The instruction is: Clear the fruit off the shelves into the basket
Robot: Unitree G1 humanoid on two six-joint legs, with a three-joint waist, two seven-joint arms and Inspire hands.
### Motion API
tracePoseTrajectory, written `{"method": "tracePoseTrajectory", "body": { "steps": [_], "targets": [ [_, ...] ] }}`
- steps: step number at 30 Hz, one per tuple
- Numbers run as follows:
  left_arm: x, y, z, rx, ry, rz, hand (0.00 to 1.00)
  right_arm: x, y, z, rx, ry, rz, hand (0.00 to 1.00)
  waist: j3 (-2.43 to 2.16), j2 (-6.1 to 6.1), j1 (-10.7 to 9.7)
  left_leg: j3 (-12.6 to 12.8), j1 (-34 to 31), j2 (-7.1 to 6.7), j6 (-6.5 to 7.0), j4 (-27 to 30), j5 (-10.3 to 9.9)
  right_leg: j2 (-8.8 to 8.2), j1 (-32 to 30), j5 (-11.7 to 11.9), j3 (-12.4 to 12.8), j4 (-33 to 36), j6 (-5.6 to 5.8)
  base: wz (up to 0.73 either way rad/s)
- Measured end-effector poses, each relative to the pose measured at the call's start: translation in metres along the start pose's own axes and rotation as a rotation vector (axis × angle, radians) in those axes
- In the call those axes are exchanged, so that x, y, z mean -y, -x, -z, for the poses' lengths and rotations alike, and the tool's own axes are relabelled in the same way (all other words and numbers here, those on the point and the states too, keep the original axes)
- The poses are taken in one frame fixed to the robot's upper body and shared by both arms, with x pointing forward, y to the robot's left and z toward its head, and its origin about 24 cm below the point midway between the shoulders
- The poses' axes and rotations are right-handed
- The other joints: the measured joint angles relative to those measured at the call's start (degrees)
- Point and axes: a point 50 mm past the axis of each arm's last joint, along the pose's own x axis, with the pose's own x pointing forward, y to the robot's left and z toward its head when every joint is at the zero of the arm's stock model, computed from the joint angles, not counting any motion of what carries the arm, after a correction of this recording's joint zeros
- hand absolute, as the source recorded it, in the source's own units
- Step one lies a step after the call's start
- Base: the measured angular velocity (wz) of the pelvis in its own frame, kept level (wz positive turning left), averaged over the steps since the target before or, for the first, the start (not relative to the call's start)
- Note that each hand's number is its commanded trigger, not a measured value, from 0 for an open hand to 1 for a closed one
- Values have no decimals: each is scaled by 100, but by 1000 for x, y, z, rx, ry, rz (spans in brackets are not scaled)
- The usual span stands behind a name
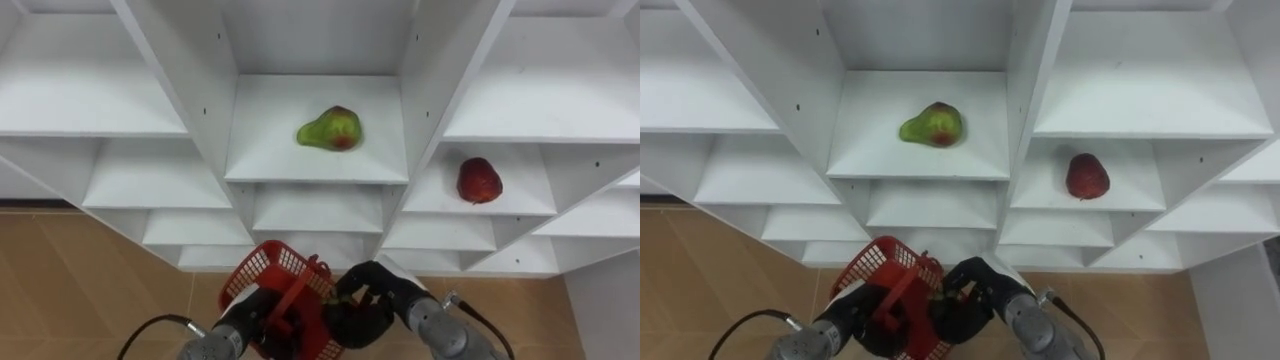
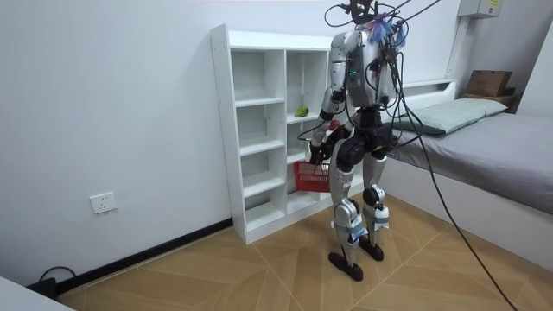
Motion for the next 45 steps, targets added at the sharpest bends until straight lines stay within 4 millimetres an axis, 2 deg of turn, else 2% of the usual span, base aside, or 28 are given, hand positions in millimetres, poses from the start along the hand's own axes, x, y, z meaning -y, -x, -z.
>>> {"method": "tracePoseTrajectory", "body": {
  "steps": [6, 7, 8, 17, 28, 45],
  "targets": [
    [3, -1, -2, 4, -8, 11, 100, -3, -1, -2, 3, -5, -16, 100, 7, -42, -7, 1, 0, -7, 2, 0, 2, 8, 5, 0, -1, 0, 0, 0],
    [4, -1, -2, 4, -18, 14, 100, -4, -2, -3, 7, -9, -20, 7, 8, -48, -5, 1, 0, -7, 2, 1, 2, 8, 6, 0, -3, 0, 0, 0],
    [5, -1, -2, 3, -38, 20, 100, -5, -2, -5, 10, -12, -22, 0, 9, -48, -6, 0, 0, -7, 3, 2, 2, 7, 6, 0, -4, 0, 1, 0],
    [9, -1, -1, -4, -75, 36, 100, -10, -3, -9, 20, -21, -44, 0, 9, -48, -9, -1, -1, -8, 3, 3, 2, 4, 7, 0, -5, 0, 1, 0],
    [10, -1, 0, -11, -73, 39, 100, -5, -6, -13, 33, -19, -31, 0, 18, -37, -23, -21, -5, -8, 3, 13, 2, -2, 18, 0, -20, 0, 1, 0],
    [13, -1, 4, -30, -61, 46, 100, -4, -5, -6, 4, -41, -16, 0, 24, -37, -24, -4, 1, 15, 3, 13, 2, -12, 27, -1, -55, 0, 2, 0]
  ]
}}
